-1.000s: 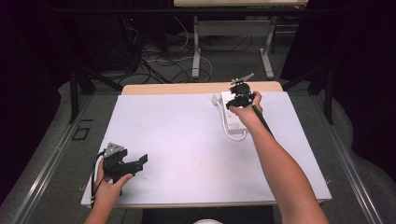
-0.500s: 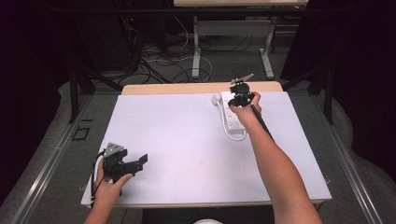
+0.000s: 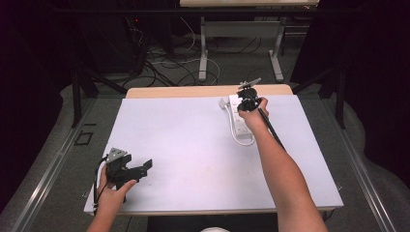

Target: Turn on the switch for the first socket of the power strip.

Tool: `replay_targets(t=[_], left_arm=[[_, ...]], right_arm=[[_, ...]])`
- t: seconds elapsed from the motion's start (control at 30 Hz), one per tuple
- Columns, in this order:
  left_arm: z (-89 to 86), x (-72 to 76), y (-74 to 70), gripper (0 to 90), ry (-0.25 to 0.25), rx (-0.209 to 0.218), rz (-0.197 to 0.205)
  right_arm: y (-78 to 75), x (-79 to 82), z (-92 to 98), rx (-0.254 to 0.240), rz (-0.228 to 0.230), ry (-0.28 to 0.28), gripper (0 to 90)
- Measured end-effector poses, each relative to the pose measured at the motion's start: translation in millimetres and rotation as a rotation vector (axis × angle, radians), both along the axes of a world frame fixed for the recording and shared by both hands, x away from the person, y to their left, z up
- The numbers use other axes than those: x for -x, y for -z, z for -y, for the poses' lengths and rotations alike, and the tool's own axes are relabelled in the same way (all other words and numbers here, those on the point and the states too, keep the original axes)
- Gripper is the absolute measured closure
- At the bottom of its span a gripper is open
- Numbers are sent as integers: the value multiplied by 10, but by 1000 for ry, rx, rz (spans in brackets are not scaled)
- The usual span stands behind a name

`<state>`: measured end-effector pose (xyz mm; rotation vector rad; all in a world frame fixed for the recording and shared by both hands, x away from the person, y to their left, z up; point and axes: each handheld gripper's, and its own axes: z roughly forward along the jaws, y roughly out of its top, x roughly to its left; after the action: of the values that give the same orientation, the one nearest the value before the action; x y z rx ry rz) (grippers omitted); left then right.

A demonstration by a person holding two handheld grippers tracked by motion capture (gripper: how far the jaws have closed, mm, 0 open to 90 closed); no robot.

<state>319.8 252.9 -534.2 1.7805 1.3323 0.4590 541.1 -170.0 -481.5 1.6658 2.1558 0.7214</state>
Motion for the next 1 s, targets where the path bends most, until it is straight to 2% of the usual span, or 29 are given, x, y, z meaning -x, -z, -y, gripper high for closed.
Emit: replay_targets(t=[0.27,1.0], left_arm=[[5,3,-3,94,1,0,-2],[1,-3,2,94,4,0,-1]], right_arm=[[91,-52,-22,-13,-34,2,900],[225,-102,-52,-10,-67,12,900]])
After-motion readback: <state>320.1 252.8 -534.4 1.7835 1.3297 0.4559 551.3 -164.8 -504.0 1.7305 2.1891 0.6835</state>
